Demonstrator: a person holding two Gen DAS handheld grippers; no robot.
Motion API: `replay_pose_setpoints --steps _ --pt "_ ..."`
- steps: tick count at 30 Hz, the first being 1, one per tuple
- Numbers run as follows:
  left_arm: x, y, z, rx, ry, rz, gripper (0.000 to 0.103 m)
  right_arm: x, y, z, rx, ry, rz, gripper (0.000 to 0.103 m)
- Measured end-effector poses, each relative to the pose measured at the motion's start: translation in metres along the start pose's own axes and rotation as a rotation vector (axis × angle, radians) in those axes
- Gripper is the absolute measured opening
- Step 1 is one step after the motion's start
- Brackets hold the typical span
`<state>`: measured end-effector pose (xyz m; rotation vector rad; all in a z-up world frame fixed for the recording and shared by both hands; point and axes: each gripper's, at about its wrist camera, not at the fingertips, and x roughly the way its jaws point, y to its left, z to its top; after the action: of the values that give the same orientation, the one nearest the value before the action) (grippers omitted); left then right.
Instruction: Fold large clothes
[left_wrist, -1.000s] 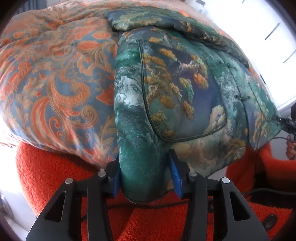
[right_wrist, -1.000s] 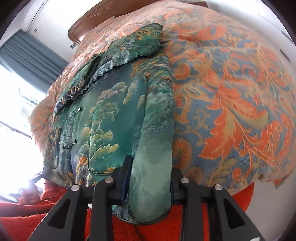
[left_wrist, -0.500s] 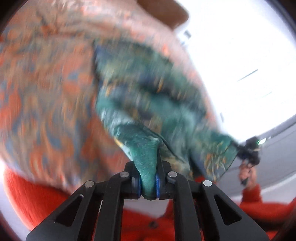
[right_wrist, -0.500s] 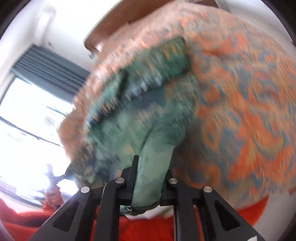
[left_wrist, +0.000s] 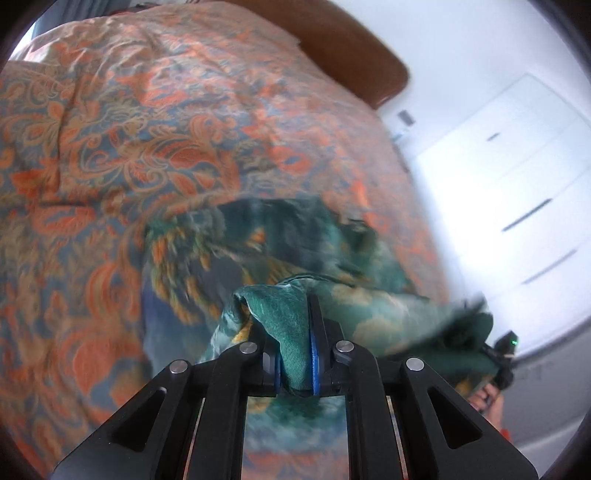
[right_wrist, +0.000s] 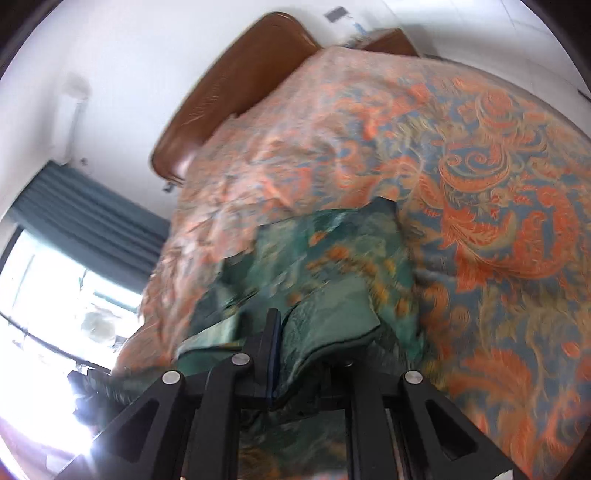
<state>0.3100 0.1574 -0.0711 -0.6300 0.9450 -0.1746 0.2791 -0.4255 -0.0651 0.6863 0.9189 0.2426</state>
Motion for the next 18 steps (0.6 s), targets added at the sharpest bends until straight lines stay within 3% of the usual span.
replay_pose_setpoints --steps 3,6,8,9,10,11,13,16,18 --pt "0.03 0.016 0.009 -0.051 0.029 0.038 0.013 0.031 -0.019 0.009 0.035 -0.017 -0.083 0.014" --pt "0.043 0.026 0.01 -0.1 0.049 0.04 0.019 0.052 -0.04 0.014 0.143 0.005 -0.044 0.016" --pt "0.043 0.027 0.011 -0.097 0.056 -0.003 0.046 0.057 -0.047 0.019 0.192 0.006 -0.007 0.02" --pt "0.04 0.026 0.013 -0.089 0.049 -0.019 0.057 0.057 -0.047 0.023 0.204 0.014 0.018 0.029" --pt "0.032 0.024 0.016 -0.074 0.023 -0.024 0.081 0.056 -0.047 0.026 0.211 0.021 0.041 0.043" --pt "0.025 0.023 0.02 -0.065 -0.006 -0.019 0.096 0.054 -0.046 0.03 0.218 0.023 0.073 0.051" --pt "0.009 0.023 0.029 -0.052 -0.061 -0.044 0.098 0.042 -0.044 0.042 0.22 -0.009 0.119 0.084" --pt "-0.003 0.03 0.034 -0.043 -0.048 -0.101 0.098 0.024 -0.045 0.056 0.232 -0.068 0.138 0.088" --pt "-0.004 0.03 0.029 0.013 -0.023 -0.105 0.098 0.013 -0.045 0.063 0.208 -0.086 0.101 0.088"
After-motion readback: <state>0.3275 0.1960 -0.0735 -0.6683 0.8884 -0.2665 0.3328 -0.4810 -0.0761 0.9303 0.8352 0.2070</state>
